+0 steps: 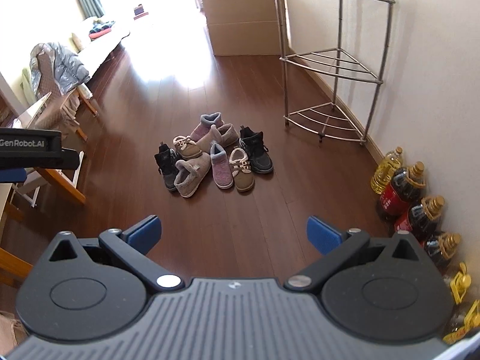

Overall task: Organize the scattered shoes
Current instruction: 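Move both grippers toward the pile of shoes on the floor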

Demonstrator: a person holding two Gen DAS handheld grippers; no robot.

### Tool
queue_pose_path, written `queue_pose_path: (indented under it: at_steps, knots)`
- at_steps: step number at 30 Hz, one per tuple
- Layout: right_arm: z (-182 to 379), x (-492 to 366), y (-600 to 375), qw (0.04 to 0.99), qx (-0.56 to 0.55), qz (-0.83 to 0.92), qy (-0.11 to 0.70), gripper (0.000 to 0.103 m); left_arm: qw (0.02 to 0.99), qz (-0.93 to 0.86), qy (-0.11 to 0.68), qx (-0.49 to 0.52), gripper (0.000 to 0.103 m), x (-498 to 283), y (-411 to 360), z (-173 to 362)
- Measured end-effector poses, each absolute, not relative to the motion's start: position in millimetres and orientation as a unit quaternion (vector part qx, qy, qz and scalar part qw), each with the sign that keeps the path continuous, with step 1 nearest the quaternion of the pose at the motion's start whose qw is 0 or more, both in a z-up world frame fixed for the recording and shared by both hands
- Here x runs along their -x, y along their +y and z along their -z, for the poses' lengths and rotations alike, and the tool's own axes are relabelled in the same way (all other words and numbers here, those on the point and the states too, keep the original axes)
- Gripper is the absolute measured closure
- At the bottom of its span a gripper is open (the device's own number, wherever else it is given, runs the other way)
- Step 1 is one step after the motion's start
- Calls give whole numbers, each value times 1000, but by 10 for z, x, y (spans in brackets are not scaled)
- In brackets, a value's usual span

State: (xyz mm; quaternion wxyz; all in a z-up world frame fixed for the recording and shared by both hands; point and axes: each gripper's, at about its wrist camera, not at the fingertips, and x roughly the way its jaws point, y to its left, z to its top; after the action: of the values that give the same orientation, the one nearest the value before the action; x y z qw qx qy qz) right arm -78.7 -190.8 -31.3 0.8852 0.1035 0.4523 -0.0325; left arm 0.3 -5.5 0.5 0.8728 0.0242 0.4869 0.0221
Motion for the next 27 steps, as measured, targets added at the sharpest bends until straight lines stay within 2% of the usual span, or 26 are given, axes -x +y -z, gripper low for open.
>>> queue_pose_path:
  at_steps: [6,9,14,27]
  knots:
    - [359,340,-2002,875,-94,-5,475,1,881,-58,469,-34,10,-13,-252,-24]
    - [370,80,-2079,871,-89,-26,482,1,873,-76,481,-18,10,-258,-456,1]
    - [358,-355,-2489,888,-73,-61,450,1,861,-108,496,18,10,-608,-487,136]
    - [370,-896,-2258,898,-45,-75,431,1,869,-114,480,22,10,-996,-165,212]
